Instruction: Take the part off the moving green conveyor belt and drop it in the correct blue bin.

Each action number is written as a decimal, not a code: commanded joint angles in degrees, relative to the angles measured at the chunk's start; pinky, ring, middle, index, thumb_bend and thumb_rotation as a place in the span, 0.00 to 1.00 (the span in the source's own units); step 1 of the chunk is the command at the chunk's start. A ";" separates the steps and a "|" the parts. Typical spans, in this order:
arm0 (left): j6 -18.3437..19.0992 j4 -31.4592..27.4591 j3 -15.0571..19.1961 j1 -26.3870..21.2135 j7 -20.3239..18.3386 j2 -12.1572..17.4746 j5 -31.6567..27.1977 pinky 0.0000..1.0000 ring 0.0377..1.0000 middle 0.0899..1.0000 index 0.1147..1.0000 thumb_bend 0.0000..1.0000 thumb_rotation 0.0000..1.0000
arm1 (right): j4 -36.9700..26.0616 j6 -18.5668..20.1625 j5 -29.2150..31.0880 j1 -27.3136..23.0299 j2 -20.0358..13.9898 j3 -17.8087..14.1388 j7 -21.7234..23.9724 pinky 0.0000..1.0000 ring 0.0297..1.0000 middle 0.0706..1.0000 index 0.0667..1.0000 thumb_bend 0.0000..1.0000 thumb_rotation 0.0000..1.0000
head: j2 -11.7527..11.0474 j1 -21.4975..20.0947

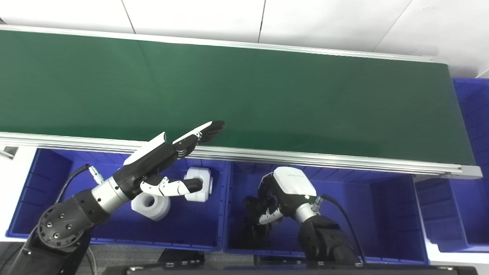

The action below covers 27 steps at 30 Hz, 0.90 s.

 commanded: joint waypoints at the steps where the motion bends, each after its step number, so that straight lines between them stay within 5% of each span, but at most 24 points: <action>1: -0.23 -1.99 0.64 -0.01 0.28 0.80 -1.05 0.98 1.00 1.00 1.00 0.33 0.61 | -4.52 -0.83 1.83 1.29 0.30 0.11 -1.32 0.48 0.52 0.54 0.46 0.50 0.16 | 0.12 0.11; 5: -0.12 -2.02 0.70 0.10 0.33 0.81 -0.96 0.98 1.00 1.00 1.00 0.33 0.60 | -10.12 0.29 2.95 2.59 0.31 -0.12 0.37 0.52 0.56 0.58 0.46 0.50 0.16 | 0.21 -0.53; 6: 0.16 -2.13 0.68 0.11 0.31 0.88 -0.90 0.98 1.00 1.00 1.00 0.33 0.61 | -11.67 0.78 2.79 2.95 0.44 -0.21 1.19 0.53 0.58 0.59 0.58 0.51 0.26 | 0.25 -0.58; 9: 0.38 -2.10 0.61 0.05 0.22 0.77 -1.14 0.98 1.00 1.00 1.00 0.33 0.60 | -16.30 2.16 1.81 4.04 1.05 -0.62 4.25 0.57 0.61 0.62 0.67 0.52 0.35 | 0.38 -0.50; 20: 0.65 -2.43 0.61 0.42 0.39 0.60 -0.82 0.98 1.00 1.00 0.99 0.34 0.60 | -27.03 2.05 5.12 9.55 2.04 -3.89 6.30 0.56 0.60 0.62 0.65 0.56 0.29 | 0.64 -0.26; 24: 0.87 -2.76 0.77 0.69 0.44 0.75 -0.82 0.98 1.00 1.00 1.00 0.33 0.61 | -30.24 -1.22 14.65 13.26 1.35 -6.87 1.68 0.55 0.60 0.63 0.64 0.54 0.25 | 0.71 -0.14; 27: 0.61 -2.50 0.91 0.87 0.24 0.87 -1.38 0.98 1.00 1.00 1.00 0.33 0.61 | -31.97 -4.39 23.53 16.38 0.25 -8.99 -2.08 0.56 0.62 0.64 0.65 0.48 0.33 | 0.95 -0.61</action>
